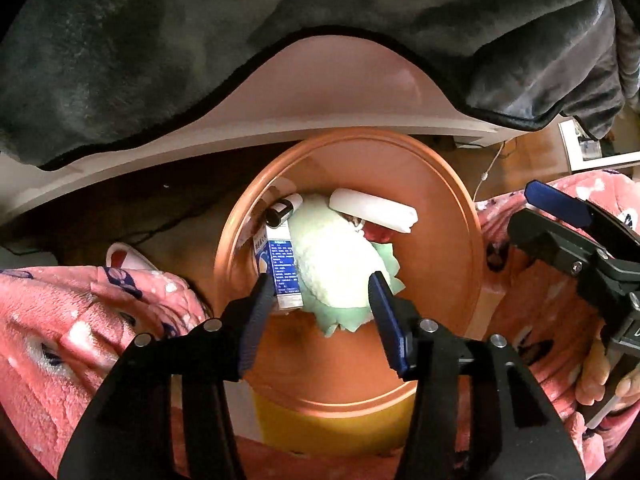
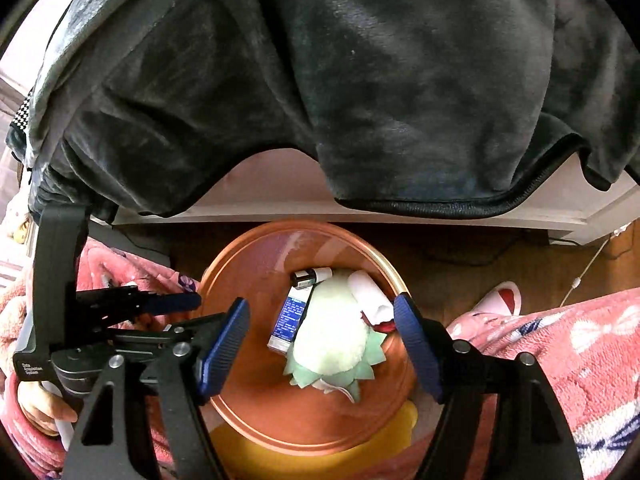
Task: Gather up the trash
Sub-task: 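Grasp the white ointment tube on the blanket with the left tool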
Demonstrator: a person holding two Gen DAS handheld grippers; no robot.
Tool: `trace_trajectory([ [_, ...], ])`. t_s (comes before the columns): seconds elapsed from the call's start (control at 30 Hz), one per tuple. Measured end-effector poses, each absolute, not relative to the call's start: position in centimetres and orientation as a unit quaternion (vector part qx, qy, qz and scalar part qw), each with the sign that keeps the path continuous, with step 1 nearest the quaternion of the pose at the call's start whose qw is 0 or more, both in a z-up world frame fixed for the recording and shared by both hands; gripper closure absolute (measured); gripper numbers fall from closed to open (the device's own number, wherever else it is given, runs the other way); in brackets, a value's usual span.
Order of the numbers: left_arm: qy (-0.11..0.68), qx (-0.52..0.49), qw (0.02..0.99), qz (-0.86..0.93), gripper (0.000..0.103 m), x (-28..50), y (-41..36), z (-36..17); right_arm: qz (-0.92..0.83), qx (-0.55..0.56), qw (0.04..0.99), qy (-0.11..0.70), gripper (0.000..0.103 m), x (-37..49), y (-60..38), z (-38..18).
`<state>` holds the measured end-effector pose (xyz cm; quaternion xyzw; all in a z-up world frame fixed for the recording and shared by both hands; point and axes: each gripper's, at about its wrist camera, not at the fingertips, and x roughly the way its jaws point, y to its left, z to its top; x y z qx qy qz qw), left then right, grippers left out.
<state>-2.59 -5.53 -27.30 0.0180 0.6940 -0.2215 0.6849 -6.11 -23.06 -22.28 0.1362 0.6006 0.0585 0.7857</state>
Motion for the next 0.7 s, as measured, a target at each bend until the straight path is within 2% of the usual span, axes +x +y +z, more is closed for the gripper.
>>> trace_trajectory([
  [0.33, 0.658, 0.028, 0.721, -0.217, 0.054, -2.9, -5.1, -24.7, 0.049, 0.140, 0.791, 0.594, 0.029, -6.2, -23.6, -21.8],
  [0.53, 0.600, 0.027, 0.765, -0.231, 0.054, -2.9, -4.0, -18.0, 0.050, 0.145, 0.794, 0.589, 0.028, -6.3, -23.6, -21.7],
  [0.67, 0.536, 0.023, 0.807, -0.246, 0.053, -1.8, -3.5, -11.0, 0.056, 0.146, 0.795, 0.586, 0.028, -6.3, -23.6, -21.6],
  [0.7, 0.524, 0.023, 0.813, -0.251, 0.048, -1.4, -3.6, -9.5, 0.057, 0.146, 0.796, 0.585, 0.028, -6.4, -23.6, -21.6],
])
